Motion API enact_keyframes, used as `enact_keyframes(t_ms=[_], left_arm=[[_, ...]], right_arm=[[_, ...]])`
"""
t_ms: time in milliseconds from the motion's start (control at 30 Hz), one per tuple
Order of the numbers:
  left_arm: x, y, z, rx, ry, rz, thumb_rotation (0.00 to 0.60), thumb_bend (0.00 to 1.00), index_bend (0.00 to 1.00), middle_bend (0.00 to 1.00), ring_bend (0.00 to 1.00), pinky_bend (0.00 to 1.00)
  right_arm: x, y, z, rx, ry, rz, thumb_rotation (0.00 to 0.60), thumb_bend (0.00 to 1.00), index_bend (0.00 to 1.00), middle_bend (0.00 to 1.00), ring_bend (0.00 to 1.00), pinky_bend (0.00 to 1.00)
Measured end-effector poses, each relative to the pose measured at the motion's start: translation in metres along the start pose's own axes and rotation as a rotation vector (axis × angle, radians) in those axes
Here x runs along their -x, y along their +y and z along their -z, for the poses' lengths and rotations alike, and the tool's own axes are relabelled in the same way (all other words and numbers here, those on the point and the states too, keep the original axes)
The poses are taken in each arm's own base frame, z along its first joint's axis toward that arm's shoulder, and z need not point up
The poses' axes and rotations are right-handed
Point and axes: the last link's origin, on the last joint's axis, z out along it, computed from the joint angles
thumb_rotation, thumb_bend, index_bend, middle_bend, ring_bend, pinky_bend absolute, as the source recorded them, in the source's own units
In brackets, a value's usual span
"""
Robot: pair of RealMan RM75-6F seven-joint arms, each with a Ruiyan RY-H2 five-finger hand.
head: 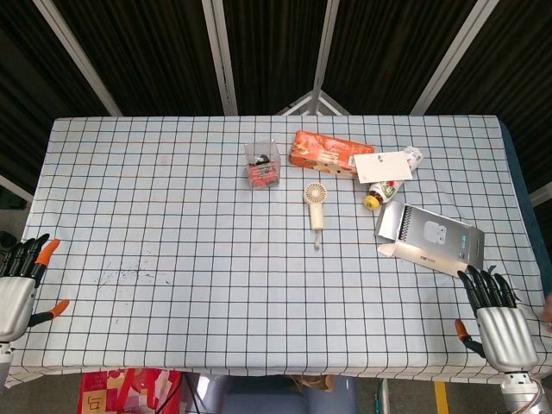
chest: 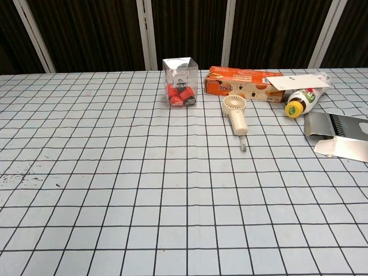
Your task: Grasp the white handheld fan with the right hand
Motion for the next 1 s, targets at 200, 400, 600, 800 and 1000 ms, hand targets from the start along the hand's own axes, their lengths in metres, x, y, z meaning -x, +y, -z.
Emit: enact_keyframes(t_ms=[200,400,600,800,1000], left_arm=[[-0.001,0.001,0.000,0.003,0.002,0.000,0.600,0.05,0.00,0.00,0.00,0.00],[-0.001,0.001,0.002,0.004,0.003,0.000,0.600,0.05,0.00,0.00,0.00,0.00],[-0.003,0.000,0.001,0.002,0.017,0.010,0.600,0.05,0.00,0.00,0.00,0.00],[-0.003,0.001,0.000,0.010,0.006,0.022,0.600,0.05,0.00,0.00,0.00,0.00],[-0.003,0.000,-0.002,0.006,-0.007,0.035,0.600,0.05,0.00,0.00,0.00,0.00]], right_arm=[[-0.001,0.000,0.000,-0.001,0.007,0.001,0.600,0.39,0.00,0.00,0.00,0.00],[-0.002,-0.002,-0.001,-0.009,0.027,-0.011,0.600,0.39,0.00,0.00,0.00,0.00],[-0.006,-0.009,-0.015,-0.034,0.058,-0.041,0.600,0.40,0.00,0.03,0.06,0.14],[-0.013,-0.026,-0.051,-0.088,0.084,-0.047,0.600,0.44,0.00,0.61,0.71,0.78],[-0.010,-0.058,-0.104,-0.119,0.015,-0.087,0.600,0.59,0.00,0.76,0.86,0.88]])
